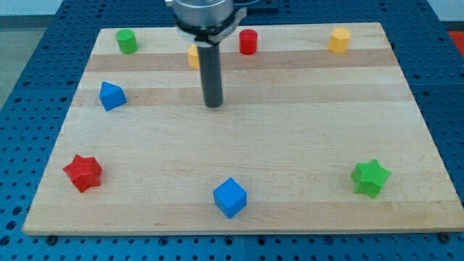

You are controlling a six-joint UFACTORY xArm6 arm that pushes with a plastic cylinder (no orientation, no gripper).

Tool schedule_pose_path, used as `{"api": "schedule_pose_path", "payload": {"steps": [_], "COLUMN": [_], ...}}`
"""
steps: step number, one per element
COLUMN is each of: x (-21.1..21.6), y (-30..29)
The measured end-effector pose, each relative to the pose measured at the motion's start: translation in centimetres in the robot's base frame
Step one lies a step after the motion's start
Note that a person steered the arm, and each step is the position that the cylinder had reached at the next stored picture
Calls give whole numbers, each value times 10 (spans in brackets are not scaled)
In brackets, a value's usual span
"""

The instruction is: Slide the blue triangle towards the yellow heart

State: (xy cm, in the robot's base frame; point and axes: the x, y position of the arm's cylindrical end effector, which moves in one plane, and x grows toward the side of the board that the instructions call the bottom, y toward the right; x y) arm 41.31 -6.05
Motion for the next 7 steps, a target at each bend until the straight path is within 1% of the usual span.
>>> {"api": "schedule_pose_path", "payload": {"steps": [1, 2, 3, 4, 5, 6, 7], "x": [26, 57, 64, 47, 5, -20, -21], "y": [-31, -42, -107, -190, -184, -162, -170]}}
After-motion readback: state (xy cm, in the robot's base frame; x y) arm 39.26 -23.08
